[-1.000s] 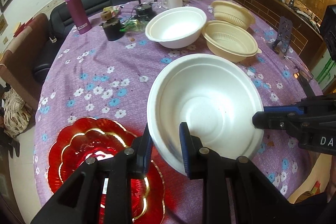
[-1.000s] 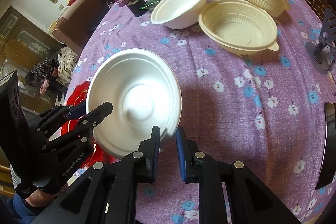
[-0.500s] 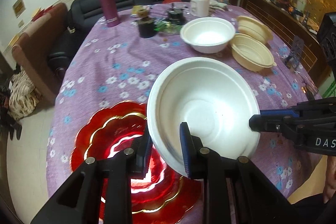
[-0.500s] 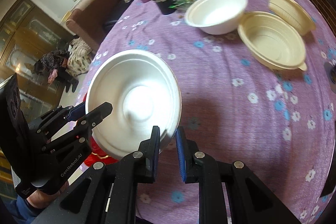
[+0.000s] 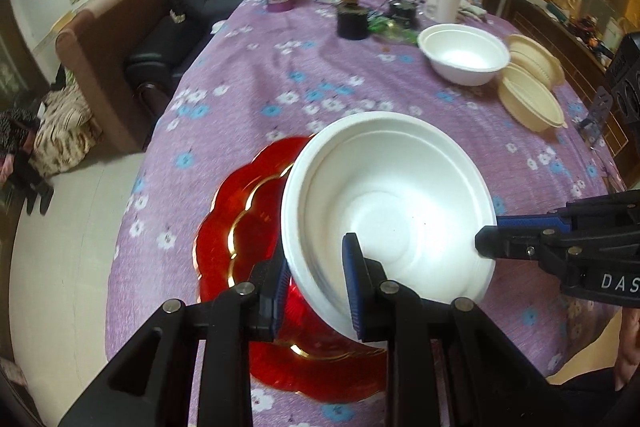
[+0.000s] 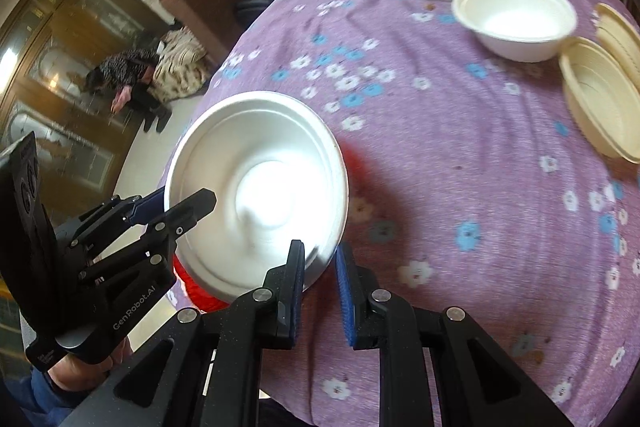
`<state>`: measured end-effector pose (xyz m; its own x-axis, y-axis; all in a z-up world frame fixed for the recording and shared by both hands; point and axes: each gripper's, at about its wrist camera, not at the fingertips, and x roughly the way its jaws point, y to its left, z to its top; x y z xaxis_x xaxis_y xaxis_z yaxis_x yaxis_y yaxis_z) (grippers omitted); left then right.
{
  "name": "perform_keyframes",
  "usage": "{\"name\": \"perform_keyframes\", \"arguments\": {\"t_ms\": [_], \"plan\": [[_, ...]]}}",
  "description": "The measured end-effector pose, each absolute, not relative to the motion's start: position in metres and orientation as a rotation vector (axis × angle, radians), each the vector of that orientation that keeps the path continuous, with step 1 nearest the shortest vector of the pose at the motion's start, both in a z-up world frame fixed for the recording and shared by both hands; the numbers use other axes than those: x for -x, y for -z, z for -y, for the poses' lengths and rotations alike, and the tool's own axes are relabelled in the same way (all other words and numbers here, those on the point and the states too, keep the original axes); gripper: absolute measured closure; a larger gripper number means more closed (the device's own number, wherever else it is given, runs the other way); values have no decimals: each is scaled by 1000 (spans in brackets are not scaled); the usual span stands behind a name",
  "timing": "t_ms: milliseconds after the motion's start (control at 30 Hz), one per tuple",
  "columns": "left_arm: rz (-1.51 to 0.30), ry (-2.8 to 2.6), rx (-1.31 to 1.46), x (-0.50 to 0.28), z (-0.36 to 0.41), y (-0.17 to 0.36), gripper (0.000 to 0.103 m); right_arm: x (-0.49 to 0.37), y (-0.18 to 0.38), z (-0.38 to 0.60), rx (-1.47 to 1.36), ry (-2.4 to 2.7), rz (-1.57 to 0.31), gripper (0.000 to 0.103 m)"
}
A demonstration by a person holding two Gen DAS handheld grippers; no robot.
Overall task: Organize plates and bowls
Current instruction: 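Lower the white plate onto the stacked red plates, then open the left gripper to release the white plate on the stack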
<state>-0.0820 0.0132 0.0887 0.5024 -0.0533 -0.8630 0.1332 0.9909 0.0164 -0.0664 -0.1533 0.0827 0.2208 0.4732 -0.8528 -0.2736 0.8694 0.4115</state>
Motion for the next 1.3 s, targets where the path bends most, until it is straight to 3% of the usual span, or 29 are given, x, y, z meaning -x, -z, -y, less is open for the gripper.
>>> {"name": "perform_keyframes", "arguments": {"t_ms": [767,967,1300], "plan": [[-1135,84,-28,75,-47,-53,79,47,-46,106,-159,-536,-1354,83],[-1129,75,-26,72,-49,-56,68,46,-48,105,-151,-543,-1356,82],[-1086,50,-10,70,-52,-78,68,48,-63,119,-164,-550,-1299,80]]}}
